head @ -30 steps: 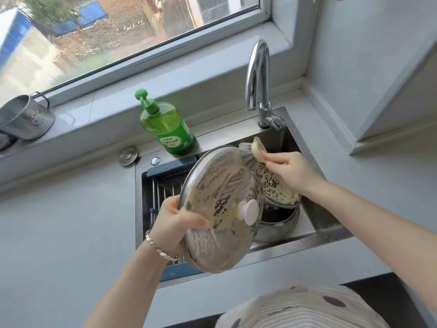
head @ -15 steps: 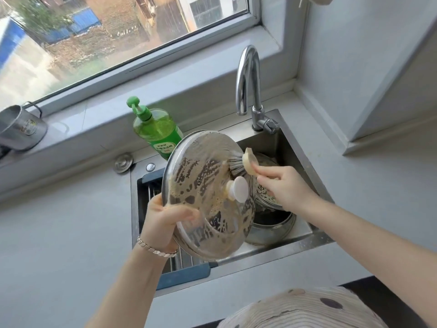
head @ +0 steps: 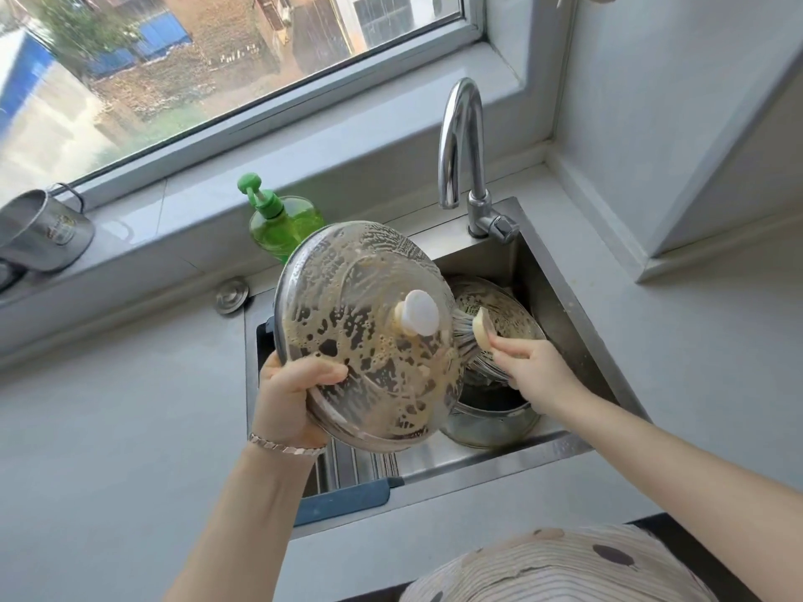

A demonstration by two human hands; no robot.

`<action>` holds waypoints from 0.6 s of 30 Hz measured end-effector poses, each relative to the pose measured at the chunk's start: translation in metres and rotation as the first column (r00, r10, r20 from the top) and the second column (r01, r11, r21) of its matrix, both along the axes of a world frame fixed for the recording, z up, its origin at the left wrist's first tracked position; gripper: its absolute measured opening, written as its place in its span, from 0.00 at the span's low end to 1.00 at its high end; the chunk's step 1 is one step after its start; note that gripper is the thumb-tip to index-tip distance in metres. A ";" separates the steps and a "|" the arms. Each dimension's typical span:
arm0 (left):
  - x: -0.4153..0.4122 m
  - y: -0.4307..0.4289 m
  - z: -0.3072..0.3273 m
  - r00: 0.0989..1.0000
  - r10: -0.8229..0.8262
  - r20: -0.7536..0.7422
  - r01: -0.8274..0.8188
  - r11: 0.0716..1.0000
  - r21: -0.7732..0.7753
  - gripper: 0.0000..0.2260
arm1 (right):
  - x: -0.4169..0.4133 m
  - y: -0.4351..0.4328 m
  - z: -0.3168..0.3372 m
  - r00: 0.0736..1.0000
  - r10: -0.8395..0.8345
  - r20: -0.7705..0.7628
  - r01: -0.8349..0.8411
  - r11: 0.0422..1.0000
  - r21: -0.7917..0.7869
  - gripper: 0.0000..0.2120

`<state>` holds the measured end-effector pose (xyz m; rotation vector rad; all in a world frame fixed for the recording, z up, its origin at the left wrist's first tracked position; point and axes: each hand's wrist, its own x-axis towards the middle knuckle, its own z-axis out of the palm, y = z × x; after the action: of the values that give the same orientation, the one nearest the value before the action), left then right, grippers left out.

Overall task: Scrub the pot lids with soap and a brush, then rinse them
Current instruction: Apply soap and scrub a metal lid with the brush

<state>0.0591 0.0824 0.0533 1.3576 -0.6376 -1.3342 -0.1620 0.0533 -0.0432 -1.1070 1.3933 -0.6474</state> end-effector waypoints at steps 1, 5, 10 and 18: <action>0.001 -0.003 0.000 0.999 0.043 0.008 -0.043 0.999 -0.003 0.31 | 0.003 0.010 -0.001 0.999 0.044 0.004 -0.044 0.999 -0.009 0.17; 0.002 -0.011 -0.004 0.990 0.140 -0.012 -0.140 0.990 0.003 0.21 | 0.018 0.024 0.012 0.988 0.152 0.034 -0.146 0.980 -0.133 0.18; -0.003 -0.004 -0.012 0.982 0.181 -0.053 -0.178 0.982 0.063 0.40 | 0.011 -0.010 0.008 0.999 -0.033 -0.005 0.032 0.992 -0.119 0.17; 0.002 0.007 -0.024 0.998 0.069 -0.001 -0.068 0.996 0.053 0.18 | -0.003 -0.021 -0.008 0.991 -0.077 -0.107 0.077 0.997 0.001 0.17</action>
<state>0.0609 0.0891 0.0291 1.4081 -0.5526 -1.3055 -0.1648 0.0322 -0.0511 -1.1019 1.5350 -0.6471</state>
